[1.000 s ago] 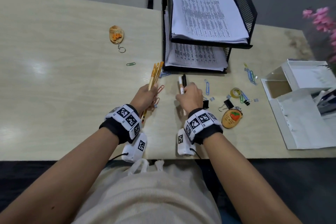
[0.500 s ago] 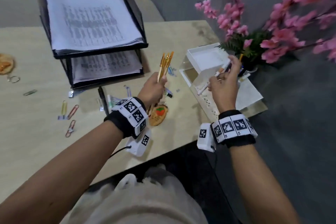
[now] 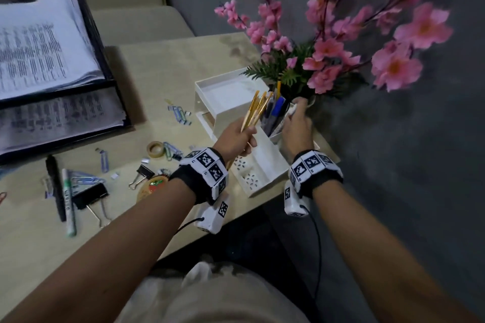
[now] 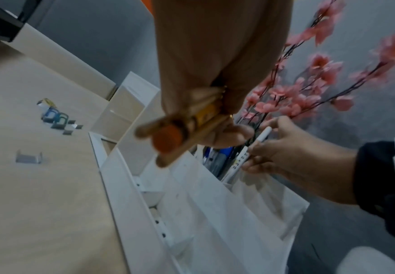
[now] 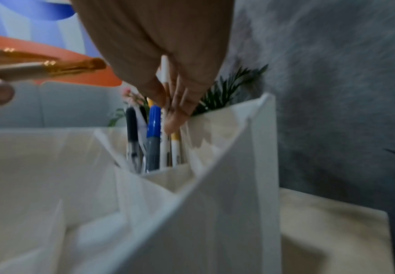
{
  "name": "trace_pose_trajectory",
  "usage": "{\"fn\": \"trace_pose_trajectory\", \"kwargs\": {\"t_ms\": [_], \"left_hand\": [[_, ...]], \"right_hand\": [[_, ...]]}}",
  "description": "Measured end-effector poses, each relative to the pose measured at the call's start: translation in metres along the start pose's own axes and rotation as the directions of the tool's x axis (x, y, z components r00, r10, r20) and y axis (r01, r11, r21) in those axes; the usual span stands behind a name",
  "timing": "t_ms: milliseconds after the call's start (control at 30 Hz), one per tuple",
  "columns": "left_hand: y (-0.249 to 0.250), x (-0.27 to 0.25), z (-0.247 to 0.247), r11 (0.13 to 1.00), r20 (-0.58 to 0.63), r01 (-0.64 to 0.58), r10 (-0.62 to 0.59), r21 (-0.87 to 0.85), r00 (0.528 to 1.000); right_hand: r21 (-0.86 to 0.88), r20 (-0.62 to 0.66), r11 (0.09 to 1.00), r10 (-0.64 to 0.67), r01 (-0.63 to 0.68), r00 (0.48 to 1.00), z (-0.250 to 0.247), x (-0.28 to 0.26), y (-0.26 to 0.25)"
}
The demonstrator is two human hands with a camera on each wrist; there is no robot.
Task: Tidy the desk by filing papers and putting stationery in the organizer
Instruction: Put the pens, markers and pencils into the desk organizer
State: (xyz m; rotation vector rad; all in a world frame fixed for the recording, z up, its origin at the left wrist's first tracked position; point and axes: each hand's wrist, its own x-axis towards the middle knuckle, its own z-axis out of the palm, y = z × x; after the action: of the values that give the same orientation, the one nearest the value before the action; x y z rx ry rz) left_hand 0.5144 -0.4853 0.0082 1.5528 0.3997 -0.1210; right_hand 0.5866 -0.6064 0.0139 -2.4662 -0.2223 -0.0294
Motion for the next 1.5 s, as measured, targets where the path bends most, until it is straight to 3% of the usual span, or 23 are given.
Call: {"fn": "trace_pose_trajectory", "kwargs": {"t_ms": [100,200,267,367,433,533,600,700,767,833,900,1033,1133,1233,1267,1333,1400,1500], "left_hand": [[-0.006,0.006,0.005,0.999,-0.035,0.030,-0.029,0.027,0.999],[-0.010,0.009,0.008,0.999,-0.018,0.021,-0.021,0.032,1.000],[-0.010,0.011,0.012,0.999,0.026,-0.008,0.007,0.043,1.000],[-0.008,0.013,0.019,0.999,0.104,-0.031,0.029,0.020,0.994],[-0.006,0.013,0.023,0.999,0.150,-0.040,0.040,-0.004,0.988],[-0.005,0.014,0.028,0.998,0.170,-0.059,0.057,0.008,0.984],[-0.006,0.017,0.033,0.996,0.125,-0.084,0.083,0.006,0.989],[-0.006,0.023,0.037,0.991,-0.045,-0.131,0.133,0.038,0.990],[-0.004,0.026,0.037,0.974,-0.093,-0.172,0.186,0.147,0.978],[0.000,0.029,0.038,0.957,-0.074,-0.195,0.215,0.216,0.974],[0.002,0.033,0.042,0.963,-0.031,-0.199,0.208,0.184,0.978],[0.001,0.036,0.052,0.990,0.053,-0.107,0.112,-0.087,0.992],[0.001,0.036,0.053,0.986,0.131,-0.031,0.053,-0.162,0.990],[0.000,0.037,0.051,0.975,0.212,0.024,0.024,-0.222,0.977],[0.000,0.037,0.051,0.974,0.239,0.029,0.026,-0.226,0.971],[0.001,0.036,0.050,0.980,0.292,0.022,0.038,-0.200,0.956],[0.002,0.034,0.051,0.986,0.332,-0.003,0.060,-0.169,0.941],[0.003,0.033,0.051,0.988,0.344,-0.042,0.093,-0.152,0.934]], "right_hand": [[-0.014,0.101,0.998,-0.063,0.065,0.993,0.003,0.006,0.009],[-0.018,0.018,0.990,-0.139,0.139,0.990,-0.005,0.013,0.008],[0.182,-0.017,0.981,-0.059,0.061,0.998,-0.009,0.017,0.003],[0.561,0.181,0.816,0.039,-0.136,0.983,-0.011,0.017,-0.004],[0.661,0.264,0.713,0.073,-0.235,0.962,-0.014,0.018,-0.004],[0.703,0.282,0.659,0.087,-0.268,0.955,-0.022,0.018,0.000],[0.676,0.203,0.703,0.112,-0.222,0.973,-0.030,0.019,0.006],[0.616,-0.012,0.771,0.215,-0.162,0.977,-0.057,0.021,0.017],[0.580,-0.210,0.810,0.250,-0.086,0.945,-0.076,0.024,0.029],[0.525,-0.314,0.849,0.266,-0.067,0.911,-0.086,0.022,0.040],[0.467,-0.313,0.878,0.272,-0.102,0.910,-0.081,0.018,0.048],[0.435,-0.174,0.871,0.332,-0.230,0.927,-0.059,0.006,0.057],[0.272,-0.281,0.949,0.235,-0.158,0.931,-0.052,0.001,0.058],[0.162,-0.405,0.986,0.036,0.033,0.914,-0.055,-0.001,0.039],[0.216,-0.358,0.974,0.017,0.065,0.933,-0.056,0.001,0.030],[0.362,-0.134,0.932,0.031,0.020,0.990,-0.057,0.005,0.013],[0.441,0.051,0.896,0.044,-0.062,0.998,-0.056,0.012,0.004],[0.512,0.140,0.846,0.091,-0.151,0.986,-0.054,0.018,0.002]]}}
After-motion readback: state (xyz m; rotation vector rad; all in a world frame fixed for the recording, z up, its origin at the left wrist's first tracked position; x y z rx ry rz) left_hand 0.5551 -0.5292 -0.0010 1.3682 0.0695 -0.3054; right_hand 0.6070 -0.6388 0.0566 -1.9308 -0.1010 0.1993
